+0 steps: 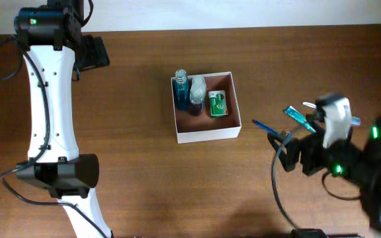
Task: Pack container
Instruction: 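Move the right gripper over the blue razor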
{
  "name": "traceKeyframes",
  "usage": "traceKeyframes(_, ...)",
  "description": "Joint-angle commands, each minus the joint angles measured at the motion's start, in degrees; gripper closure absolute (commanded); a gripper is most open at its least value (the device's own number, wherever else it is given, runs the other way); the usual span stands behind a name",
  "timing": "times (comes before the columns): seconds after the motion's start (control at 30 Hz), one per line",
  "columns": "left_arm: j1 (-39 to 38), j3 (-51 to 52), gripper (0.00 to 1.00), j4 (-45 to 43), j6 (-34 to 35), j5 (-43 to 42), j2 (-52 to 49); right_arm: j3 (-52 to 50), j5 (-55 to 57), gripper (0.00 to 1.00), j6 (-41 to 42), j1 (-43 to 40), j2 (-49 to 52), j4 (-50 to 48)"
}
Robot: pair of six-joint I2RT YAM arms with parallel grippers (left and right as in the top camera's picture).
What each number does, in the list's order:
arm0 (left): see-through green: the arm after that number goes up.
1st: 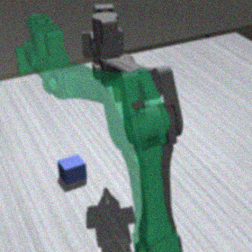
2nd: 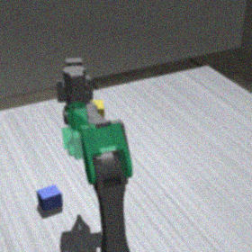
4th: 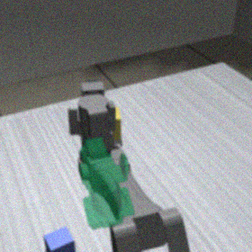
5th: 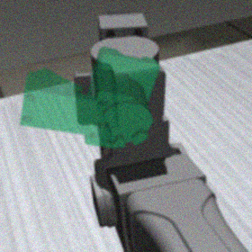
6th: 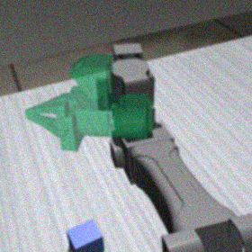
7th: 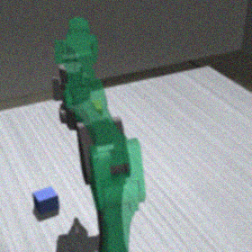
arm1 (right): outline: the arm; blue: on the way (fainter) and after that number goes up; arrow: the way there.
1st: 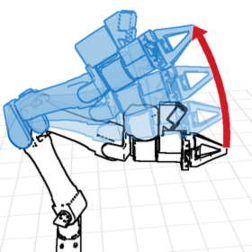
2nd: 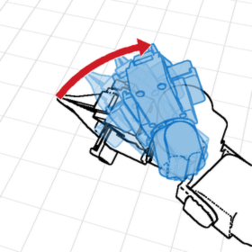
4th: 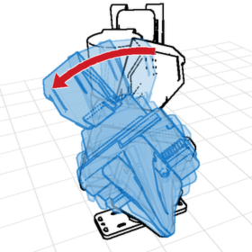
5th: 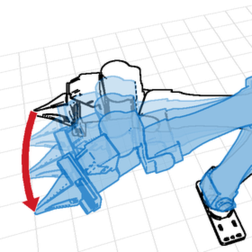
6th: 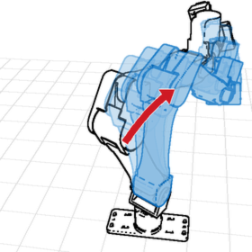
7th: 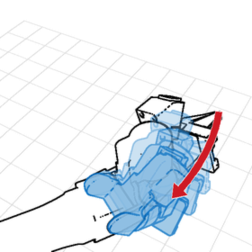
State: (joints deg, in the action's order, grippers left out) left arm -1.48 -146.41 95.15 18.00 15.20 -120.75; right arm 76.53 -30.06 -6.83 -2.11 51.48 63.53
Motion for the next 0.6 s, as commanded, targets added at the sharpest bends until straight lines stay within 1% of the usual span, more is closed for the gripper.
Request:
traceKeyframes(0.0,0.11,0.11,0.01,0.07,0.57,0.0,0.44,12.83,0.35,0.02,-12.41,-0.22,14.14,10.75)
traceKeyframes(0.1,0.11,0.11,0.01,0.07,0.59,0.0,0.44,17.33,1.57,0.01,-12.44,-0.22,23.21,12.09)
traceKeyframes(0.2,0.11,0.13,0.01,0.07,0.59,0.0,0.44,17.66,5.53,0.02,-12.46,-0.22,31.3,7.85)
traceKeyframes(0.3,0.11,0.11,0.01,0.07,0.59,0.0,0.44,17.66,9.73,0.01,-12.44,-0.22,37.59,6.49)
traceKeyframes(0.4,0.11,0.11,0.01,0.07,0.59,0.0,0.44,17.66,15.89,0.02,-12.44,-0.22,42.69,6.51)
traceKeyframes(0.47,0.11,0.11,0.01,0.07,0.59,0.0,0.44,17.66,22.18,0.02,-12.46,-0.22,45.94,6.73)
traceKeyframes(0.57,0.11,0.11,0.01,0.07,0.59,0.0,0.44,17.66,26.6,0.02,-12.46,-0.22,49.48,7.06)
